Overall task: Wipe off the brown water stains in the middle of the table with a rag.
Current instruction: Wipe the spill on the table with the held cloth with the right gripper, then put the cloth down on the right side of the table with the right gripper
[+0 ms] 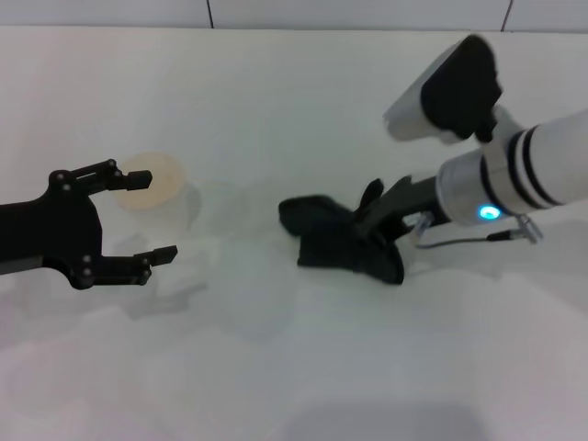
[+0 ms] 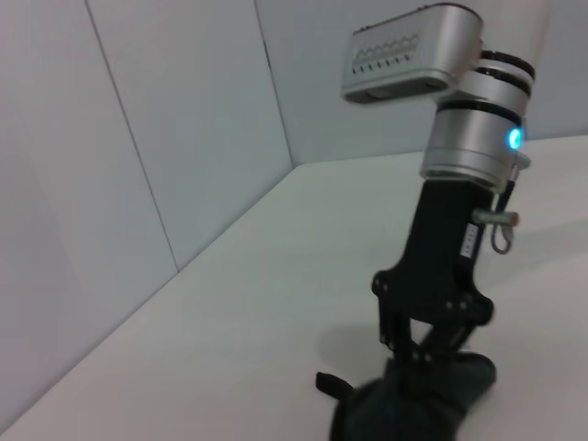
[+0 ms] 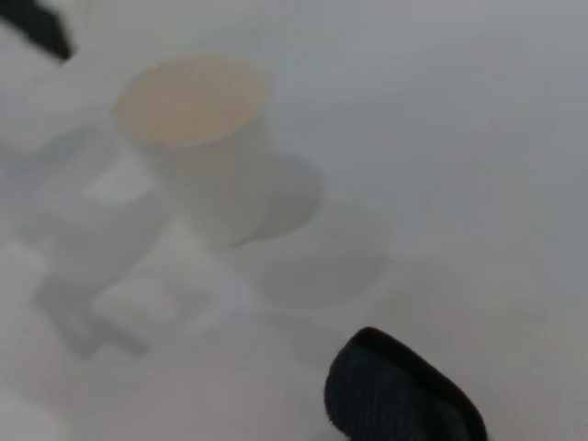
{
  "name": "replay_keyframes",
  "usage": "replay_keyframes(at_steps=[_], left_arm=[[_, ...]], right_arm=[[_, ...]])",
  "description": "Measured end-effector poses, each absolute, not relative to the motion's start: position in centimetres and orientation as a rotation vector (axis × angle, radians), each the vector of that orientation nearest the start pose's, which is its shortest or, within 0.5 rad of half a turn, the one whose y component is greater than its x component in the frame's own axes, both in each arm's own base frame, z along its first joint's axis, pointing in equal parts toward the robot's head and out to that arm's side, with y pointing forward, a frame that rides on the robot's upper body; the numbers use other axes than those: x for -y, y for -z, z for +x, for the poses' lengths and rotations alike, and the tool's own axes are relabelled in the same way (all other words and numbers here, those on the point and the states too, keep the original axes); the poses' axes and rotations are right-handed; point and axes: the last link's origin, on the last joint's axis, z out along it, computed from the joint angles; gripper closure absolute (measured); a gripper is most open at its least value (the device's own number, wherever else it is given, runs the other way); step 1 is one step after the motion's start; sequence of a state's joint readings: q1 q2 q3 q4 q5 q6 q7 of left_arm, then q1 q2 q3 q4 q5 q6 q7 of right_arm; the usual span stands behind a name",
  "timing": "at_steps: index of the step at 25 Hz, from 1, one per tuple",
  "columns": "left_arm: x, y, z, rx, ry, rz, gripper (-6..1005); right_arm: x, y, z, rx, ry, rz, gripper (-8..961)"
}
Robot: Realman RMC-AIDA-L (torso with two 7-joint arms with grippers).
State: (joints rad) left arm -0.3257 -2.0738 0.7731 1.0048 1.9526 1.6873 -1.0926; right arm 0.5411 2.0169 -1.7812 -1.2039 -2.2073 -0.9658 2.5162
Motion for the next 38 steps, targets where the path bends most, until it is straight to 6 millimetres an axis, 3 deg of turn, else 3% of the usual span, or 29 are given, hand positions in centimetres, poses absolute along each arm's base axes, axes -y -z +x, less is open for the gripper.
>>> replay_keyframes(at_steps=[7, 17, 35, 38], left_arm=[[-29.3, -4.9, -27.7, 0.018, 0.480, -2.718, 110], [-29.4, -4.9, -27.8, 0.027, 0.477, -2.712, 110], [-29.4, -5.0, -28.0, 0.032, 0.457, -2.714, 110], [-29.4, -5.0, -28.0, 0.031, 0.462, -2.710, 110]], right_arm=[[-36.4, 5.3, 17.6, -0.782, 0.047, -2.610, 828], [-35.7, 3.6, 19.9, -0.881, 0.044, -2.560, 811], [-35.6, 2.2, 19.8, -0.845, 0.008, -2.559, 780], [-35.7, 1.9, 19.7, -0.830, -0.007, -2.548, 549]])
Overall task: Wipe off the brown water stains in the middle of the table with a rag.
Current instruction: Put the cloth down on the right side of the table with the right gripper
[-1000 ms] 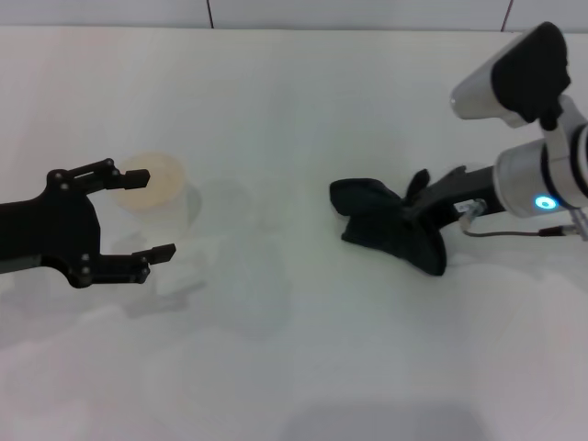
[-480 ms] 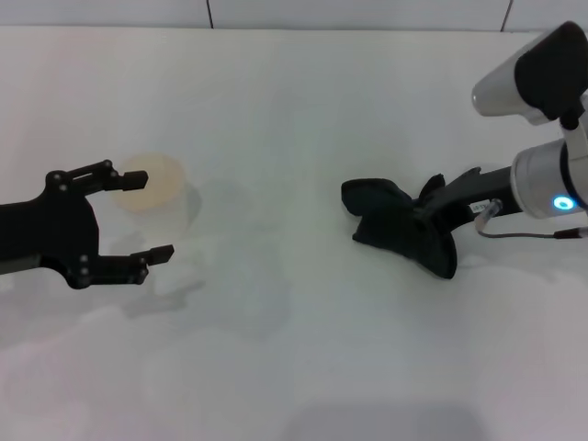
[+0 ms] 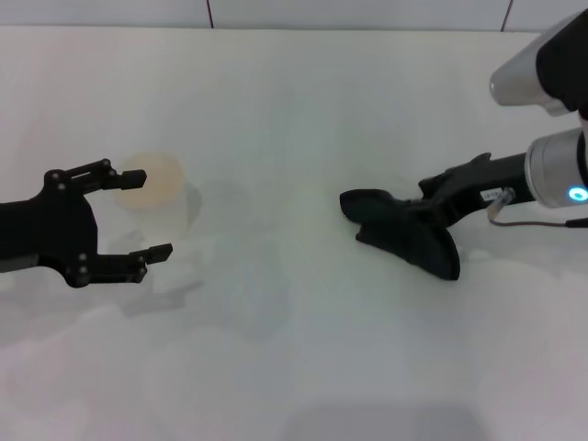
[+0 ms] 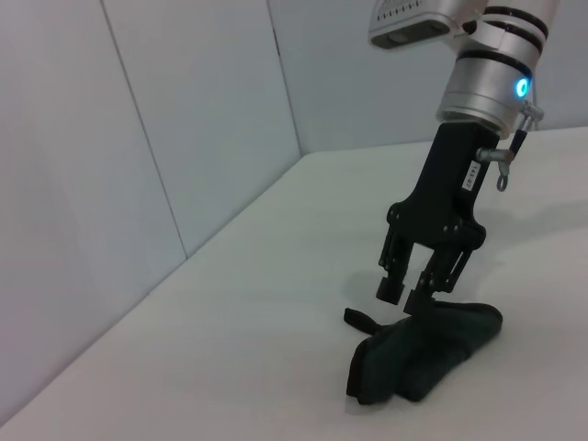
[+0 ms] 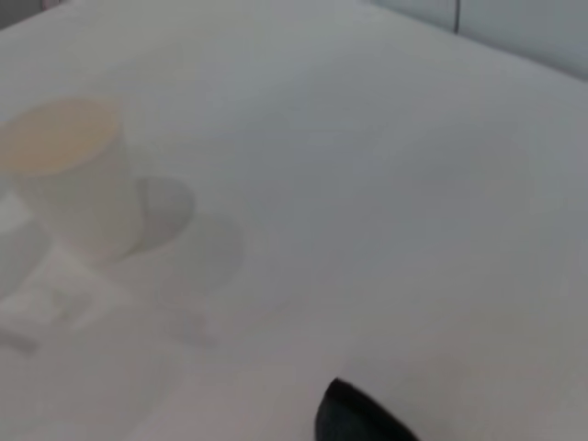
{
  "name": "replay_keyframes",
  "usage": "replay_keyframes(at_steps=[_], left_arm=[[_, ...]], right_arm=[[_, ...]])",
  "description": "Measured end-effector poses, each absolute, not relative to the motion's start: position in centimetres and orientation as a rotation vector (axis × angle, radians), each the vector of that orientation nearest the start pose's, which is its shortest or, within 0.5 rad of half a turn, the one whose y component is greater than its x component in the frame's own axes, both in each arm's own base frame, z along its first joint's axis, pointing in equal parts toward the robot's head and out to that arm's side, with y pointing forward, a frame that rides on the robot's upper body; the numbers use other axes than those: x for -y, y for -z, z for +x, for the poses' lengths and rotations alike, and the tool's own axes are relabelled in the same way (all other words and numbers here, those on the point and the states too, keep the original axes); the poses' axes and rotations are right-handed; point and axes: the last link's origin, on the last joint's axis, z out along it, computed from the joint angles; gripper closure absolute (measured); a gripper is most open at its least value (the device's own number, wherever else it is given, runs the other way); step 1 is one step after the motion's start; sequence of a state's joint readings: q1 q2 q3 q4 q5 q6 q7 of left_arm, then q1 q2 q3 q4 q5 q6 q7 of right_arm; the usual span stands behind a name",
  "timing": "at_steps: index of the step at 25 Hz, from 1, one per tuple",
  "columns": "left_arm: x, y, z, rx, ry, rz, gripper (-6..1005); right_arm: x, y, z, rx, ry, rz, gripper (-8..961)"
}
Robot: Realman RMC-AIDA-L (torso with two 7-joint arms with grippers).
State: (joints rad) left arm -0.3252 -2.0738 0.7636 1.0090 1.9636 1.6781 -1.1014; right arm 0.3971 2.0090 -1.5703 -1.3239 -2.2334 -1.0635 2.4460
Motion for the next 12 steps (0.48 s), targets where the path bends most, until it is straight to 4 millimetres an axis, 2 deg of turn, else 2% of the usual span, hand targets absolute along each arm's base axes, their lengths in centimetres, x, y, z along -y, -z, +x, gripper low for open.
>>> replay_keyframes(at_steps=[4, 12], left_arm=[[-29.4, -5.3, -28.0, 0.036, 0.470, -2.694, 110], [-29.3, -6.2, -28.2, 0.034, 0.483, -2.674, 110]], right_arm=[[-35.7, 1.2, 19.7, -0.805, -0.030, -2.539, 475], [-34.2, 0.2, 19.3, -0.674, -0.213, -2.620, 307]])
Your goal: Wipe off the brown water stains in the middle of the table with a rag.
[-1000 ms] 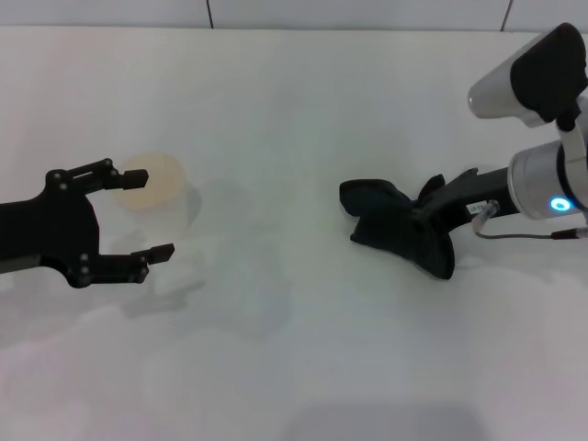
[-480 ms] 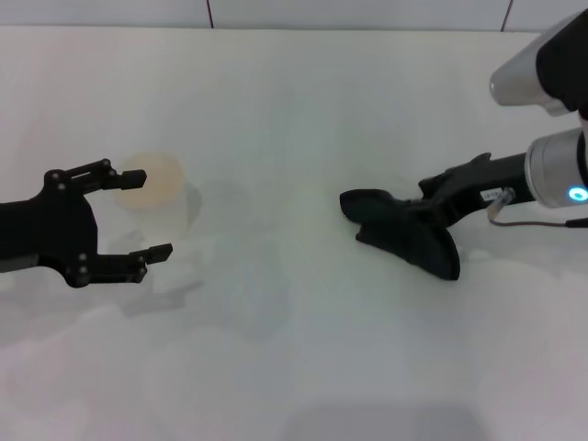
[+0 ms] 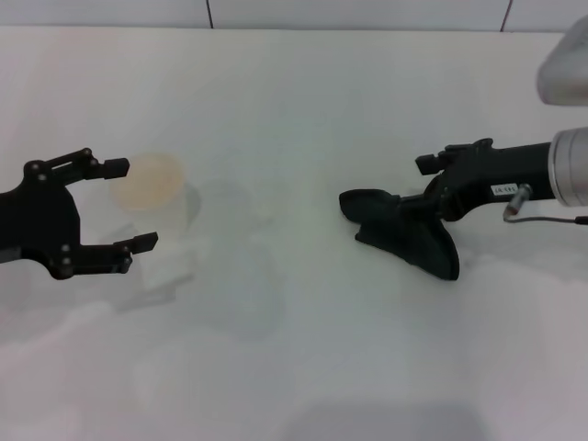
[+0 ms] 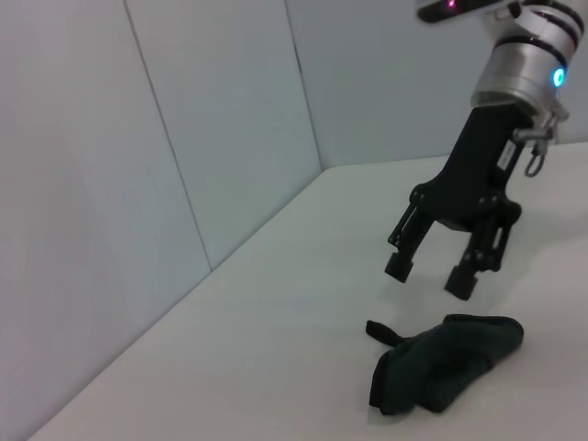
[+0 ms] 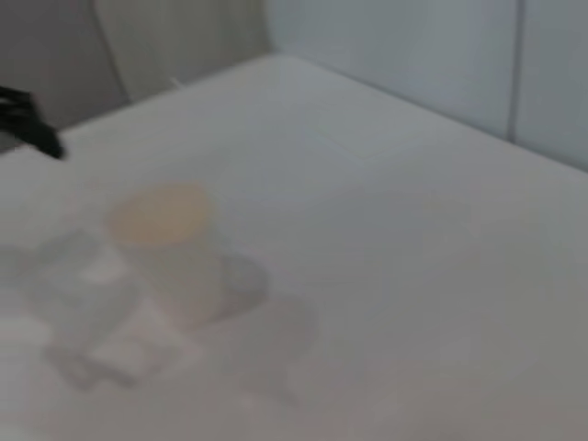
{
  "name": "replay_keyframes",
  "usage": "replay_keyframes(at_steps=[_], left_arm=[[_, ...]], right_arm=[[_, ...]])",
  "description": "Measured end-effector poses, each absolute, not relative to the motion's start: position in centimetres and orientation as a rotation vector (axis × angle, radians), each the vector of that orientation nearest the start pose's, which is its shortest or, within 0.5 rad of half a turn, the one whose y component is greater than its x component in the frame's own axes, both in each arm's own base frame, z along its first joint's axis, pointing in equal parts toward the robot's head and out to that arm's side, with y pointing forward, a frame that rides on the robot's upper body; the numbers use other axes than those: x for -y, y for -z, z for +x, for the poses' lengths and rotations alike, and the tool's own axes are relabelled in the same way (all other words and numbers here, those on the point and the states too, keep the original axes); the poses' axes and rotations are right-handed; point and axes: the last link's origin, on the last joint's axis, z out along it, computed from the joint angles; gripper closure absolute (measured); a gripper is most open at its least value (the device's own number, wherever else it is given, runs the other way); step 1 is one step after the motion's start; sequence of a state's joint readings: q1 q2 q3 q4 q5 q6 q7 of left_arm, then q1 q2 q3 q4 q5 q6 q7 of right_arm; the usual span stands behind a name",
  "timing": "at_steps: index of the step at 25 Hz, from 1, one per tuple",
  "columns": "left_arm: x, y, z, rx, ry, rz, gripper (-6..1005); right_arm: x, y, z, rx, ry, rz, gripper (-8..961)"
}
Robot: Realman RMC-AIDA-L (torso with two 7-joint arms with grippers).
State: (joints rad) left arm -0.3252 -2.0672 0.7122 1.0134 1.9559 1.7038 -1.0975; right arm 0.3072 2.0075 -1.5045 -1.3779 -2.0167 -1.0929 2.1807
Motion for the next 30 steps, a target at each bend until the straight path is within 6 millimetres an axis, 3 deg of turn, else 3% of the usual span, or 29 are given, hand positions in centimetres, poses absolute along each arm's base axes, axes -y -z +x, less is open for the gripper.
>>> replay_keyframes(at_steps=[4, 14, 30], left_arm=[[-29.2, -6.3, -28.2, 0.030, 0.486, -2.678, 110], [-29.0, -6.3, -28.0, 0.016, 0.498, -2.692, 110], [-28.6, -5.9, -28.1, 0.028, 0.515, -2.697, 110]], right_arm=[[-33.2, 0.5, 19.3, -0.591, -0.254, -2.695, 154], [-32.2, 1.9, 19.6, -0.531, -0.255, -2.783, 163], [-32.3, 2.0, 19.6, -0.529, -0.250, -2.789, 167]])
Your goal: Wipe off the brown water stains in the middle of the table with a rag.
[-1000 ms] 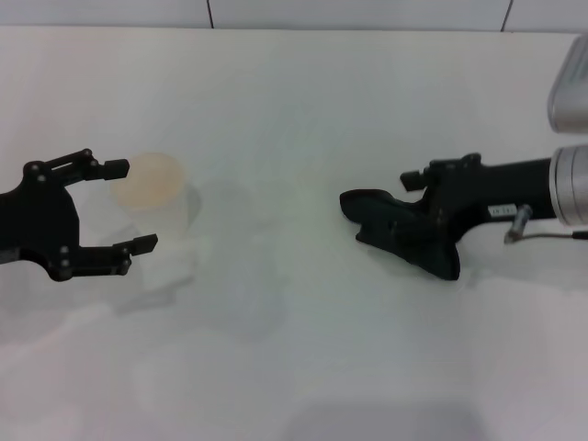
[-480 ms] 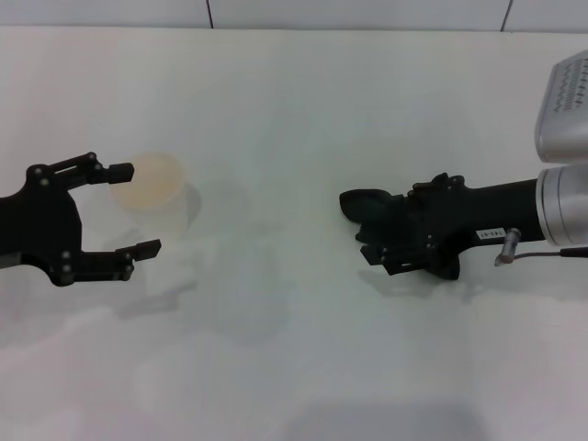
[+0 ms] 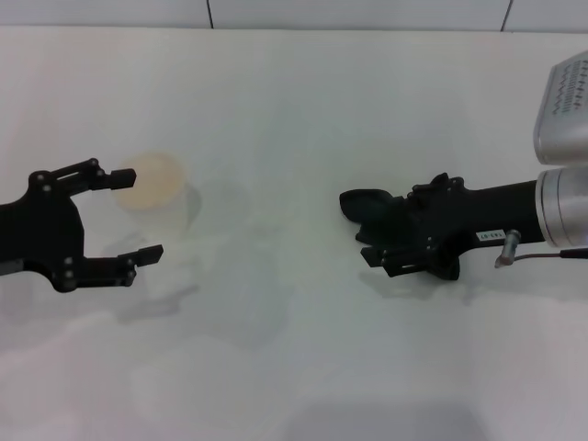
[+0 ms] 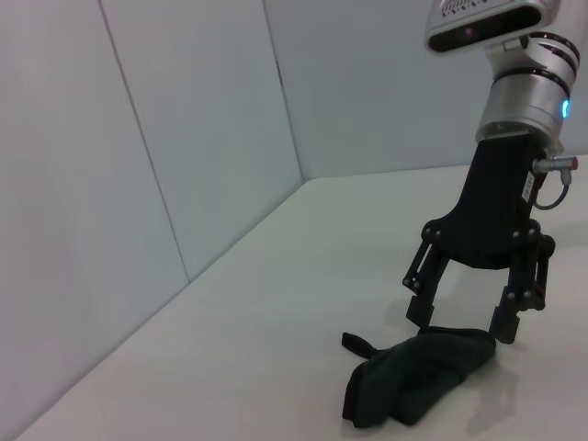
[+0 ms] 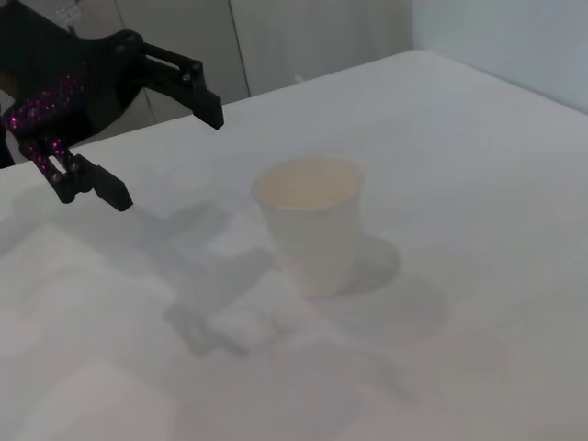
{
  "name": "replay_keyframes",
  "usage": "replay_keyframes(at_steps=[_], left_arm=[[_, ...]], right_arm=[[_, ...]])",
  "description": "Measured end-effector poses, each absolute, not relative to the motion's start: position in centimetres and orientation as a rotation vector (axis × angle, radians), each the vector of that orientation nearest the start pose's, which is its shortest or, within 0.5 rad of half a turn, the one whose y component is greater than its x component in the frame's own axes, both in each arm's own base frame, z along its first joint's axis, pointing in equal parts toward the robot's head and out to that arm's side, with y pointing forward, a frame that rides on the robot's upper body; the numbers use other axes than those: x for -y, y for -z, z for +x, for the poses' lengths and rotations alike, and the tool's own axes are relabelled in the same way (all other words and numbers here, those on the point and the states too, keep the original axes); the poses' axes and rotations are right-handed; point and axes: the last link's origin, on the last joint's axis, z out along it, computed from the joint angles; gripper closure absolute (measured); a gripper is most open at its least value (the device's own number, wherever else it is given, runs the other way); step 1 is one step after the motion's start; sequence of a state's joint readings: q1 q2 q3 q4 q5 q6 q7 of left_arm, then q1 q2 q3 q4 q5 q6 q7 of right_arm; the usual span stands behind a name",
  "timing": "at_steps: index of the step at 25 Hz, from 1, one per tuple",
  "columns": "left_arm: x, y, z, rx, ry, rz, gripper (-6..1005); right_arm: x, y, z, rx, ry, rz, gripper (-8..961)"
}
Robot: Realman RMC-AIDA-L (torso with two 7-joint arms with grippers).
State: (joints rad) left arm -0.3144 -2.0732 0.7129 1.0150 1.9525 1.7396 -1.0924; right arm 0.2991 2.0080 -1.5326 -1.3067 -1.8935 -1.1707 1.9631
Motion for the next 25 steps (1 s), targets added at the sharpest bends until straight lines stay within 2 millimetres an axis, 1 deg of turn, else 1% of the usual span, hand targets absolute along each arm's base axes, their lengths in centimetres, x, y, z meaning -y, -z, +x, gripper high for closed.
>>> replay_keyframes(at_steps=[18, 25], left_arm=[[-28.43, -5.72, -28.07, 0.037, 0.519, -2.704, 110], [-28.46, -5.72, -28.03, 0.030, 0.519, -2.704, 110]], right_arm=[[-32.11, 2.12, 19.64, -0.543, -0.252, -2.801, 168], [-32.13, 2.40, 19.23, -0.531, -0.251, -2.818, 168]])
